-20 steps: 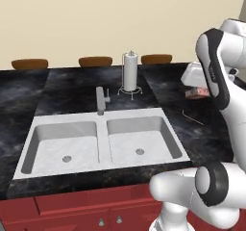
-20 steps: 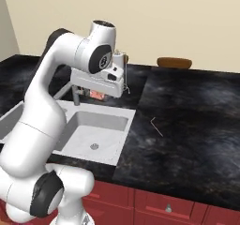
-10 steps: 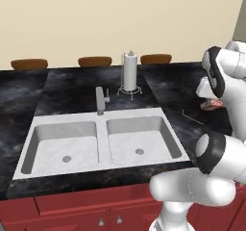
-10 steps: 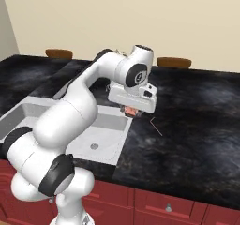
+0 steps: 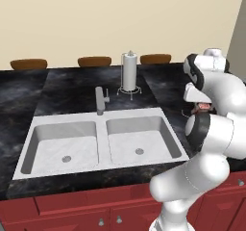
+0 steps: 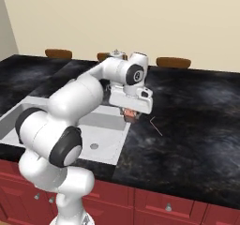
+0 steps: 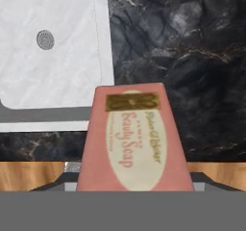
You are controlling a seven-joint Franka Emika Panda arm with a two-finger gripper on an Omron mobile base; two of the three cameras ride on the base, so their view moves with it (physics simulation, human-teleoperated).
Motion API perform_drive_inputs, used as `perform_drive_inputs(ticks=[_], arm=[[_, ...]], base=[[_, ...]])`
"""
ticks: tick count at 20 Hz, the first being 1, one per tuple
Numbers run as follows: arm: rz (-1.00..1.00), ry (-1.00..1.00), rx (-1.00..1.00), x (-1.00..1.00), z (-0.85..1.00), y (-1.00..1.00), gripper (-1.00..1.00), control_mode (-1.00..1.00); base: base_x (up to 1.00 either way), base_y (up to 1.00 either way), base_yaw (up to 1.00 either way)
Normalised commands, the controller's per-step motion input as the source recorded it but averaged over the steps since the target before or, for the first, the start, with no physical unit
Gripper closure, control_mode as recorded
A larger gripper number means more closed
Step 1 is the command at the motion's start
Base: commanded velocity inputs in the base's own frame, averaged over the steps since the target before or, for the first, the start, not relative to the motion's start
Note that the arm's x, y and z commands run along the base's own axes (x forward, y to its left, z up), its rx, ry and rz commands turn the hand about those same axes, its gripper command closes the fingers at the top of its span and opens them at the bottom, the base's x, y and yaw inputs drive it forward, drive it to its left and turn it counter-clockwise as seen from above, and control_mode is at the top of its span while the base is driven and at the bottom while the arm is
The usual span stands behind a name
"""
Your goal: Open the cabinet. Pick the bar soap and place it next to the sink. Then close the cabinet.
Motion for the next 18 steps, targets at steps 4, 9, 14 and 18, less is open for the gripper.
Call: perform_drive_inputs(ticks=[4,9,14,18], arm=[[0.0,-0.11,0.03,0.21,-0.63,-0.09,1.0,-1.0],[0.0,-0.18,0.0,0.26,-0.62,-0.11,1.0,-1.0],[0.0,-0.12,0.0,0.18,-0.54,-0.14,1.0,-1.0],[0.02,-0.1,0.0,0.02,-0.44,-0.13,1.0,-1.0]], base=[[0.0,0.0,0.0],[0.0,0.0,0.0],[0.0,0.0,0.0],[0.0,0.0,0.0]])
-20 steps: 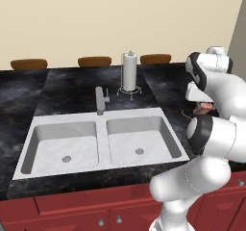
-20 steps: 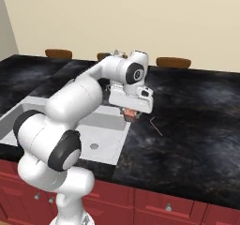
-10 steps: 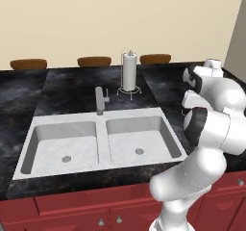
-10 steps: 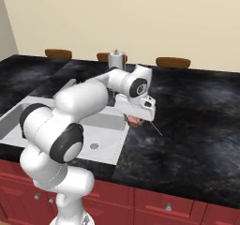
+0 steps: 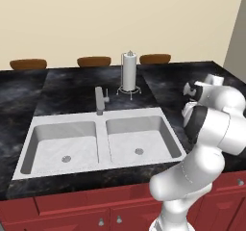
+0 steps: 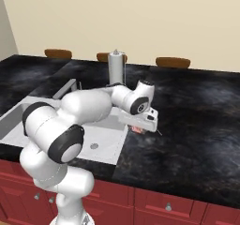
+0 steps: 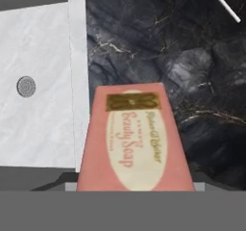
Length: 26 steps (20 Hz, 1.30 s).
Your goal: Open the cabinet. Pick the bar soap and place it next to the sink. Then close the cabinet.
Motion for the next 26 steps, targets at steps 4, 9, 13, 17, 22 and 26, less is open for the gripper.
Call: perform_drive_inputs(ticks=[4,9,13,17,22,26], arm=[[0.06,-0.09,0.0,0.0,-0.36,-0.02,1.0,-1.0],[0.07,-0.02,0.0,0.0,-0.47,0.0,1.0,-1.0],[0.07,0.0,0.0,0.0,-0.4,0.0,1.0,-1.0],[0.05,0.0,0.0,0.0,-0.32,0.0,1.0,-1.0],[0.02,0.0,0.0,0.0,-0.15,0.0,1.0,-1.0],[0.0,0.0,0.0,-0.01,0.0,0.0,-1.0,-1.0]], base=[[0.0,0.0,0.0],[0.0,0.0,0.0],[0.0,0.0,0.0],[0.0,0.0,0.0],[0.0,0.0,0.0],[0.0,0.0,0.0]])
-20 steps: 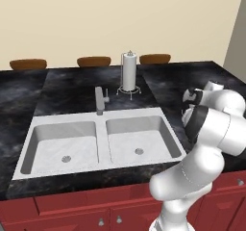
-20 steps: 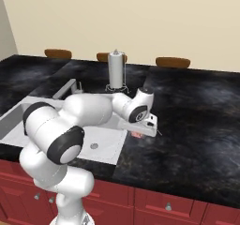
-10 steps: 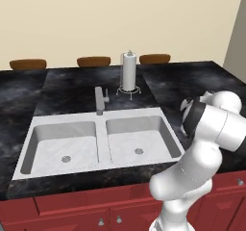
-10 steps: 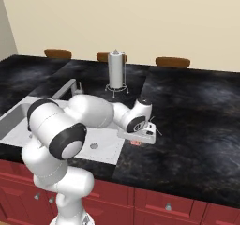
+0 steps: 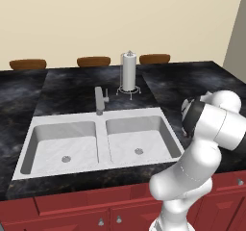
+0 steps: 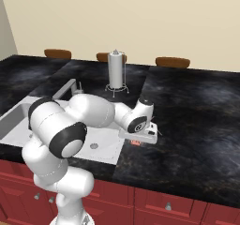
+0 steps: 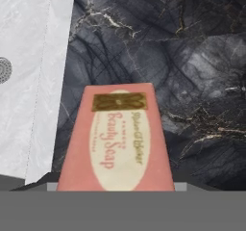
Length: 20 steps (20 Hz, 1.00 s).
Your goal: Open the cabinet. Pick the bar soap and place it next to the sink. Then close the cabinet.
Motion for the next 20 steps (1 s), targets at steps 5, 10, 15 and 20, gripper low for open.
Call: perform_drive_inputs(ticks=[5,10,15,20], arm=[[0.0,-0.04,0.0,-0.11,0.01,0.0,-1.0,-1.0],[0.0,-0.06,0.0,-0.39,0.22,0.0,-1.0,-1.0],[0.0,-0.02,0.0,-0.5,0.42,0.0,-1.0,-1.0],[0.0,0.0,-0.02,-0.81,0.76,0.13,-1.0,-1.0]], base=[[0.0,0.0,0.0],[0.0,0.0,0.0],[0.0,0.0,0.0],[0.0,0.0,0.0]])
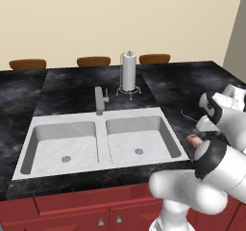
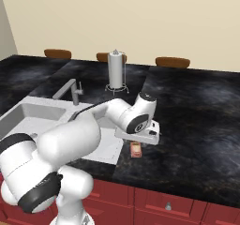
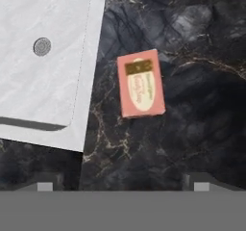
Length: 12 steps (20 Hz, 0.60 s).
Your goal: Open the cabinet. Pick the bar soap and place it next to the sink. Then close the cabinet.
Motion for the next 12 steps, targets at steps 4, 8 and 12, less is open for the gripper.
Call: perform_drive_inputs(ticks=[4,8,12], arm=[[-0.01,0.0,-0.03,-0.4,0.79,0.64,-1.0,-1.0],[-0.12,-0.04,-0.01,-0.01,0.55,0.98,-1.0,-1.0],[-0.16,-0.18,0.0,-0.14,0.57,0.91,-1.0,-1.0]], base=[[0.0,0.0,0.0],[0.0,0.0,0.0],[0.0,0.0,0.0]])
